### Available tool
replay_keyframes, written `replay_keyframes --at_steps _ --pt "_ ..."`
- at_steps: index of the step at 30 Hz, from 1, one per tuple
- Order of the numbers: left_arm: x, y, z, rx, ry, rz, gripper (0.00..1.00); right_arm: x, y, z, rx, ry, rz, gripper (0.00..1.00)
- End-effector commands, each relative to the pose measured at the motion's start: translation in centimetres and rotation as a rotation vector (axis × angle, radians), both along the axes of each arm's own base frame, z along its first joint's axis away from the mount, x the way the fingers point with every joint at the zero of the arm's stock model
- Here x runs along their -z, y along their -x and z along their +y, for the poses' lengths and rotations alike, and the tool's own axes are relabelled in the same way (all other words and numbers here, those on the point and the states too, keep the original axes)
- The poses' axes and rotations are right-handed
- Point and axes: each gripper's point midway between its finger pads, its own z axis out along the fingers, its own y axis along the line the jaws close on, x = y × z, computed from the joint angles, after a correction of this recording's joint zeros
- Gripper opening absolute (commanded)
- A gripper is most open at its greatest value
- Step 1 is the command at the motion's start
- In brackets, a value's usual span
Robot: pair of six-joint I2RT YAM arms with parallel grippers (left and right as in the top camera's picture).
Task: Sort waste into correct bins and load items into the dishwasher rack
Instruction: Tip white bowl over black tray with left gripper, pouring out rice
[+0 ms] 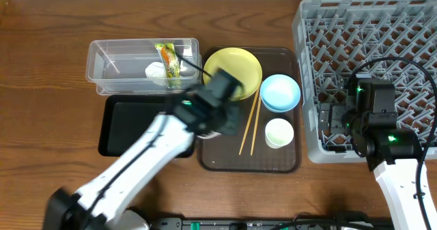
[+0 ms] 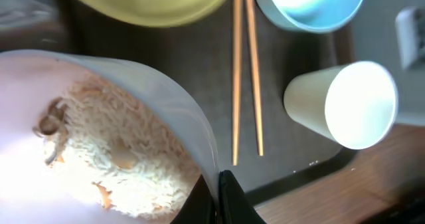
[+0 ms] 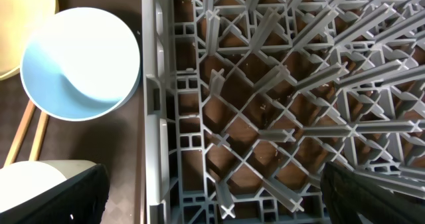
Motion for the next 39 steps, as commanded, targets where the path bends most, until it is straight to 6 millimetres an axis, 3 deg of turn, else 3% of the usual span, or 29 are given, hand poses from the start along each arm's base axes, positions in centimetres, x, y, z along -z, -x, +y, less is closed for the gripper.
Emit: replay_keyframes --at_steps 1,8,14,22,30,39 --pt "-1.6 -0.6 1.6 0.029 0.101 0.019 0.06 -1.0 -0.3 0.5 -0.024 0.001 -0.025 0.99" --pt "-2.0 -1.4 5.3 0.040 0.401 0.117 0.06 -1.0 -0.3 0.5 -0.024 0.001 -0.025 0.99" --pt "-1.5 -1.0 7.9 0.037 0.728 0.160 0.06 -1.0 -0.3 0.5 -0.024 0.001 -0.025 0.99" --pt "-1.8 -1.6 12.1 -0.149 1.193 0.184 0.06 -1.0 -0.3 0.5 -0.024 0.001 -0.024 0.99" --pt "-1.1 -2.3 14.4 -0.326 1.264 0.292 0.06 -0.9 -0.3 0.4 -0.024 0.001 -0.022 0.99" --pt "-1.2 -2.4 14.6 -0.507 1.324 0.528 0.06 -0.9 -0.3 0.4 -0.024 0.001 -0.022 0.99"
